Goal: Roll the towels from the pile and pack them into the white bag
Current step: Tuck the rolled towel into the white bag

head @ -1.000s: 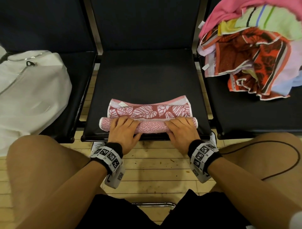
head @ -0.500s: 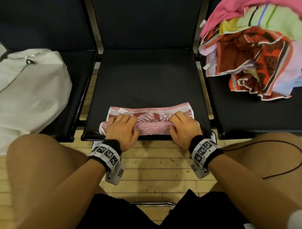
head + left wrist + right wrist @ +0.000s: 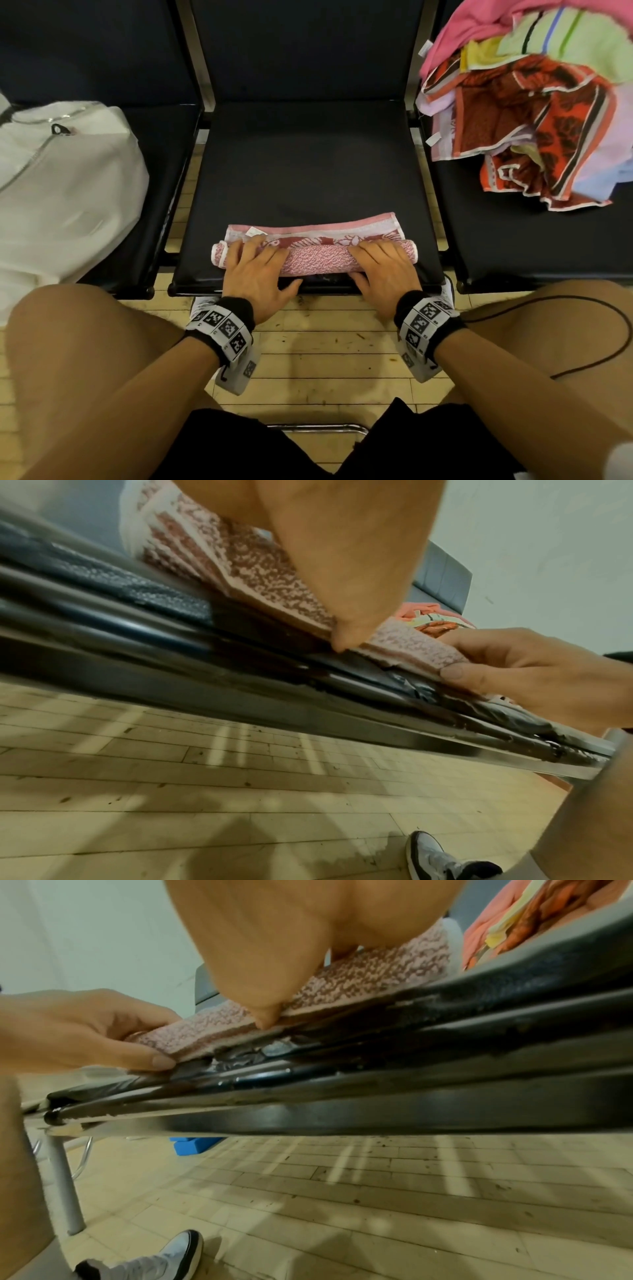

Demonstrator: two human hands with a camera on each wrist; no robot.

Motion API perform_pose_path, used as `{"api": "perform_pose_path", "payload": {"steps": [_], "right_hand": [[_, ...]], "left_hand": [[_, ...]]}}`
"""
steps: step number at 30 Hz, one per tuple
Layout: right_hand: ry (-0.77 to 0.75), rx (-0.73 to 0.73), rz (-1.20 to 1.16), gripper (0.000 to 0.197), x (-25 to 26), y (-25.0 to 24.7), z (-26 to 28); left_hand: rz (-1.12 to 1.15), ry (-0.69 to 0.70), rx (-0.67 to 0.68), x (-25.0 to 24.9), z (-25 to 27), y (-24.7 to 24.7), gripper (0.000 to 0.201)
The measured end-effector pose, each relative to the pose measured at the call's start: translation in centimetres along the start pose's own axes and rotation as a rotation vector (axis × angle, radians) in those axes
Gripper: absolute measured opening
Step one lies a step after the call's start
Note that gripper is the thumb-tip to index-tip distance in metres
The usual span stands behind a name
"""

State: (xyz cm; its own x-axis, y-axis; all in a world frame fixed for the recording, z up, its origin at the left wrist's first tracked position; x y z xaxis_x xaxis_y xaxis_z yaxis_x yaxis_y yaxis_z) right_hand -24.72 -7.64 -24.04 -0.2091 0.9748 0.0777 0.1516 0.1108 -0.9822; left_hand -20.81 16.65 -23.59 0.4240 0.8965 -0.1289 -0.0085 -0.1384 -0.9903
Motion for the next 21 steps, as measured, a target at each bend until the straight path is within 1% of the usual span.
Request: {"api": "perform_pose_path", "payload": {"steps": [3,4,7,10,14,18,21], "right_hand": [[0.011,-0.019,-0.027,0.036,-0.4,-0.2,-0.3],[0.012,-0.02,-0.021,0.034,-0.5,-0.3,-0.4],[0.012,0.032,0.007,0.034,-0.8,-0.6,-0.7],[0.023,0.077,0.003,0.027,-1.1,-1.0,-0.7],[0.058,0.108,-0.04,0.031,-1.5,-1.1,-0.7],[0.062,0.161,-0.071,0.026,-1.9,-0.9,-1.0],[0.02,0.207,-0.035,0.023,-1.6,-1.2,-1.4]], "left_hand": [[0.015,0.019,0.01,0.4,0.0,-0.2,0.046],[0.03,0.018,0.009,0.5,-0.1,-0.3,0.046],[0.072,-0.001,0.024,0.5,-0.3,-0.9,0.05],[0.076,-0.04,0.022,1.0,-0.5,-1.3,0.047],[-0.001,-0.113,0.089,2.5,-0.5,-1.1,0.055],[-0.074,-0.174,0.086,3.8,-0.3,-1.3,0.056],[-0.101,-0.217,0.052,3.7,0.1,-1.5,0.061]]}}
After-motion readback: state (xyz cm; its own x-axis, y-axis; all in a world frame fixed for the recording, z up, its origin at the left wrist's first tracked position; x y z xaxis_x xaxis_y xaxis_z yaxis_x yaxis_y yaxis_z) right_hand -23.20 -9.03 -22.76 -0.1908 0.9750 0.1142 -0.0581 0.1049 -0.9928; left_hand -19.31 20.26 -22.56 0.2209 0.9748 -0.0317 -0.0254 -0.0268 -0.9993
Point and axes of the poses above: each hand's wrist, its own z-axis away from the middle knuckle, its own y-axis out of the palm, x = y × z, the point moved 2 cm from there along -z, towards the middle knuckle, and after that the axes turned 5 degrees about z, right-handed, at the moved point
